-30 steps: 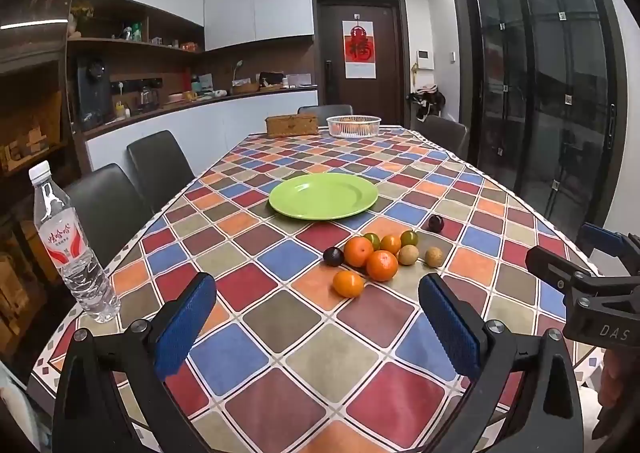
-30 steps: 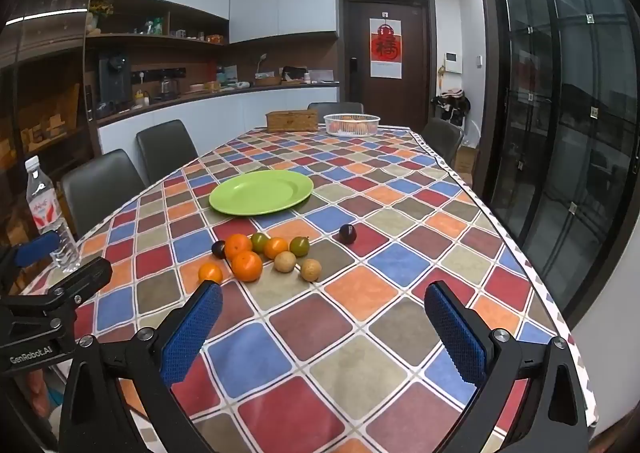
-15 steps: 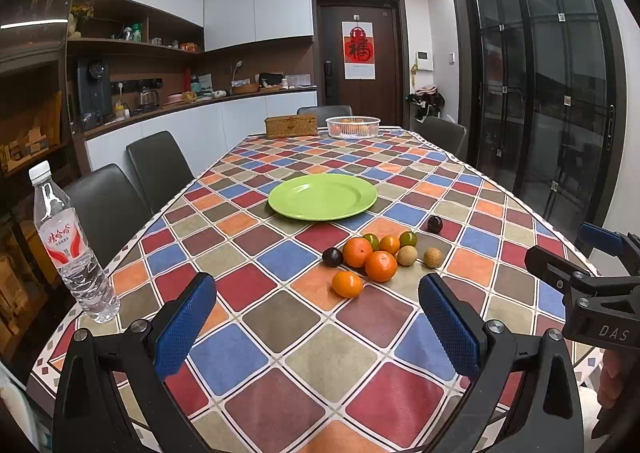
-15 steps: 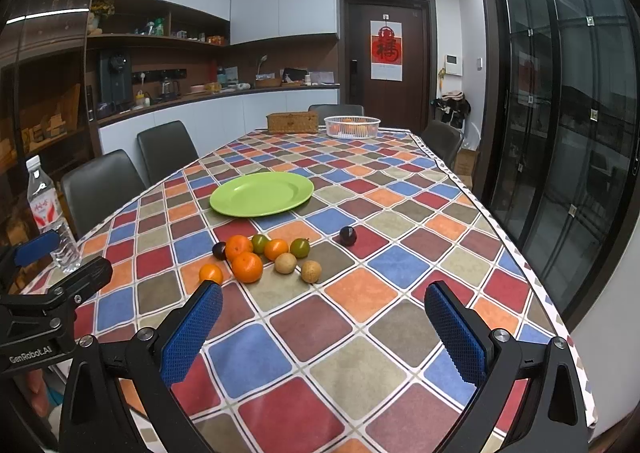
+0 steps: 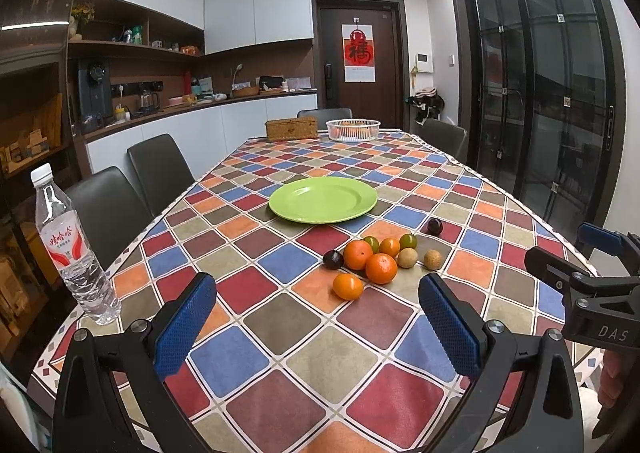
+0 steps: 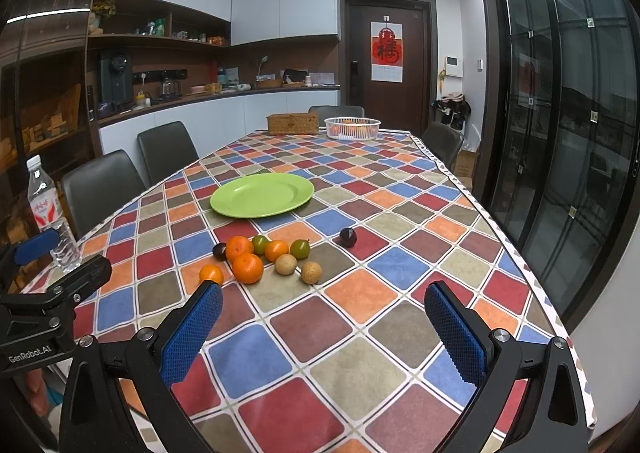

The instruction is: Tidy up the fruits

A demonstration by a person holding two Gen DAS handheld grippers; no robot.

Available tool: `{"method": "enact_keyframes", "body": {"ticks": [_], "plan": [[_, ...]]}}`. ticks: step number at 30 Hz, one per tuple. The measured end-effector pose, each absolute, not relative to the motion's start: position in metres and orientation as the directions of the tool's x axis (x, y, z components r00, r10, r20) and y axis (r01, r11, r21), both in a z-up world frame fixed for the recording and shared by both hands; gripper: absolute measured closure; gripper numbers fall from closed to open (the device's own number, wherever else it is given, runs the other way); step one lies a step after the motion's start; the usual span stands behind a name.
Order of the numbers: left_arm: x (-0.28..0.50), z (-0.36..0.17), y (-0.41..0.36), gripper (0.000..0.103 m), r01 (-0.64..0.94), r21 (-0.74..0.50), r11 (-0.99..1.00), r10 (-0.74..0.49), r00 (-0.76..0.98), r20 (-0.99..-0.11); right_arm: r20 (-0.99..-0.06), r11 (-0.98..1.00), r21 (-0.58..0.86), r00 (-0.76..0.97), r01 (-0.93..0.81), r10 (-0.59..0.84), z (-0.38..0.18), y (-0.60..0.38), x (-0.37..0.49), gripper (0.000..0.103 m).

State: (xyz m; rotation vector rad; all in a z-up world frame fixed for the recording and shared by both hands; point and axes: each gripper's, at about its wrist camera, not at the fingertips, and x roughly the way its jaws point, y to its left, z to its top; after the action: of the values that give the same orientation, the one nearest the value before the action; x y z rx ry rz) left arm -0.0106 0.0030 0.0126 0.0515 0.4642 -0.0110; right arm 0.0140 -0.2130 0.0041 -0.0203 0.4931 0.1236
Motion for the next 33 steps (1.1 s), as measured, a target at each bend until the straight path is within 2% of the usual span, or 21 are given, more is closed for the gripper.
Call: {"method": "enact_keyframes", "body": {"ticks": [33], "plan": [[-0.0108, 0.0134, 0.0025, 0.000, 0.025, 0.049, 0.999, 0.000, 0.894, -0.449, -0.476, 0.992, 0.007, 0.872, -0.127, 0.115, 0.0089, -0.2129, 0.0107, 0.001]]}}
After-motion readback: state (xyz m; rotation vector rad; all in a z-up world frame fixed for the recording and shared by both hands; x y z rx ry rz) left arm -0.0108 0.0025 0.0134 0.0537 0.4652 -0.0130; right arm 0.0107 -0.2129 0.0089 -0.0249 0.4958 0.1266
